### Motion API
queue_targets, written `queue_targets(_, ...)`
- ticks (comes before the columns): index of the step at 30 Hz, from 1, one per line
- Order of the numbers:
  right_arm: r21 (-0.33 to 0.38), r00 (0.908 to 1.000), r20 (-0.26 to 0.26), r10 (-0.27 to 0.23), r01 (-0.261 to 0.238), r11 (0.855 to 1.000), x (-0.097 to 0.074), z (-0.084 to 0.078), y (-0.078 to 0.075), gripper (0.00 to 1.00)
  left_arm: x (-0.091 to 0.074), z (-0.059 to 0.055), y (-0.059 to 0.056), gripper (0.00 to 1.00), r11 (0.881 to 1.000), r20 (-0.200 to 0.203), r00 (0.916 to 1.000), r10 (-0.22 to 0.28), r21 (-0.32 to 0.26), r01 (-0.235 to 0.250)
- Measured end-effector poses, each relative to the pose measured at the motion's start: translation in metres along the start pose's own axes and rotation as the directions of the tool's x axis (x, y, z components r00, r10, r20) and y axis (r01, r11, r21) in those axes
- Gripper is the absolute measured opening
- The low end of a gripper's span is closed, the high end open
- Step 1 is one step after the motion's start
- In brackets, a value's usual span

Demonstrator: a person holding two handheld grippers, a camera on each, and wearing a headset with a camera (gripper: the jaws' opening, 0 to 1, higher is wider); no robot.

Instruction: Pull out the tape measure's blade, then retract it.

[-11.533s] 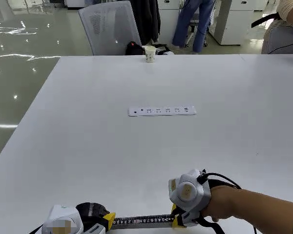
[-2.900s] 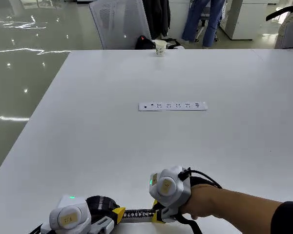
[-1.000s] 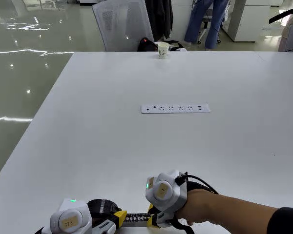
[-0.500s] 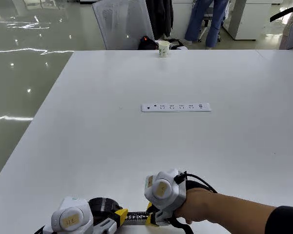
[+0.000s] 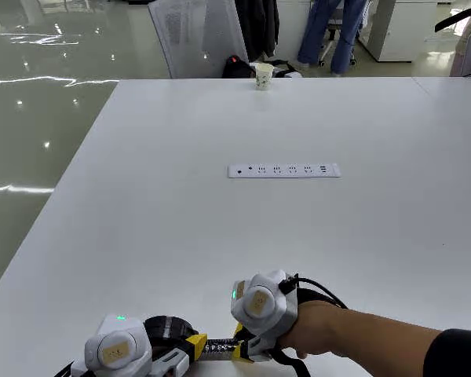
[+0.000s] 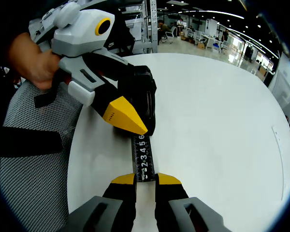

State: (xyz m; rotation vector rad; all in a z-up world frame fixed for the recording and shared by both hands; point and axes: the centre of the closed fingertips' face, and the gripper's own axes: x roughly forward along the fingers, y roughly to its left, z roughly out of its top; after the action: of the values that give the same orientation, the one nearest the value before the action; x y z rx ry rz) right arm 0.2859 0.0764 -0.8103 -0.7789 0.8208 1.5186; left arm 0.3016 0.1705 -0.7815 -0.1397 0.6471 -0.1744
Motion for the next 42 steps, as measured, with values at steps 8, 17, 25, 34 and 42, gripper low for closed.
queue_targets(8,-0.012,1.0000,0.008,0.002,-0.002,1.000,0.001,0.001,0.001,0.11,0.000,-0.001,0.000,0.62,1.000,-0.002,1.0000,0.000,0.000,0.000)
queue_targets(17,0.013,0.9997,0.024,-0.001,0.001,1.000,0.004,0.006,0.001,0.11,-0.001,0.000,0.000,0.62,1.000,-0.004,1.0000,-0.001,-0.003,0.001)
queue_targets(25,0.000,0.9992,0.039,0.002,-0.002,1.000,0.007,0.012,0.002,0.11,-0.001,0.000,0.000,0.62,1.000,-0.005,1.0000,-0.003,-0.004,0.003)
queue_targets(34,0.017,0.9978,0.067,-0.002,0.000,1.000,0.010,0.017,0.001,0.11,0.000,0.000,0.000,0.62,1.000,-0.004,1.0000,-0.004,-0.005,0.004)
queue_targets(42,0.017,0.9966,0.082,-0.005,0.004,1.000,0.012,0.020,0.001,0.11,0.000,0.000,0.000,0.62,1.000,-0.004,1.0000,-0.005,-0.006,0.005)
